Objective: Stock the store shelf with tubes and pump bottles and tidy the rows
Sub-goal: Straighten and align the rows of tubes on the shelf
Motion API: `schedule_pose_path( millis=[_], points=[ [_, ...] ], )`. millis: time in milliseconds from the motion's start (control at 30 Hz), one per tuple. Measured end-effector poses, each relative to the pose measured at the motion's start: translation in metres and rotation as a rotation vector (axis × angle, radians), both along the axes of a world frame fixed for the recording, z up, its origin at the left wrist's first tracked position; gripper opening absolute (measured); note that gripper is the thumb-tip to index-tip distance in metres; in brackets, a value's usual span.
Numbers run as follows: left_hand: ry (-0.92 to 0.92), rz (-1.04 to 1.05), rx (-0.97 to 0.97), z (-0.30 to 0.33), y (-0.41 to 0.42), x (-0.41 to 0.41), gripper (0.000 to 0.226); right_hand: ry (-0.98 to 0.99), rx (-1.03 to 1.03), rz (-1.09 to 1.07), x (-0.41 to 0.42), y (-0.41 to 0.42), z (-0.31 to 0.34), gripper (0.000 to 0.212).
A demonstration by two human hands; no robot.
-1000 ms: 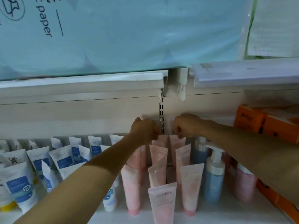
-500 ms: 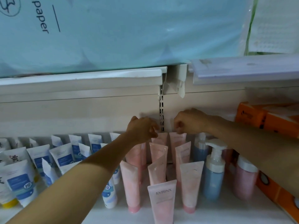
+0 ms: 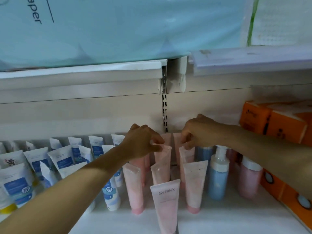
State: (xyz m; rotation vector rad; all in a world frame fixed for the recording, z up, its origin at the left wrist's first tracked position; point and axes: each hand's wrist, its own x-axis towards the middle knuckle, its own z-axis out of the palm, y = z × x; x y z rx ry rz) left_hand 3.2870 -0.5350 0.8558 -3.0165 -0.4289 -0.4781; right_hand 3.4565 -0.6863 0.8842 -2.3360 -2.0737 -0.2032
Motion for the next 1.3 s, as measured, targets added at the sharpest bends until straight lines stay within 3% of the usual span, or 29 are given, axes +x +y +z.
schedule_pose_path(
  millis=[233,833,1300],
  points=[
    [-0.020,0.048,0.009,-0.0042,-0.0015,0.0080,0.019,-0.047,0.038,-0.016,-0.0012,0.0032,-0.0068,0.011],
    [-0.051,0.021,-0.115,-0.0095,0.0046,0.0095,0.015,-0.025,0.018,-0.022,-0.0007,0.0023,-0.0077,0.013],
    [-0.045,0.042,-0.095,-0.0072,-0.0004,0.0097,0.017,0.001,-0.017,-0.053,-0.0033,0.0020,-0.0065,0.014]
  ],
)
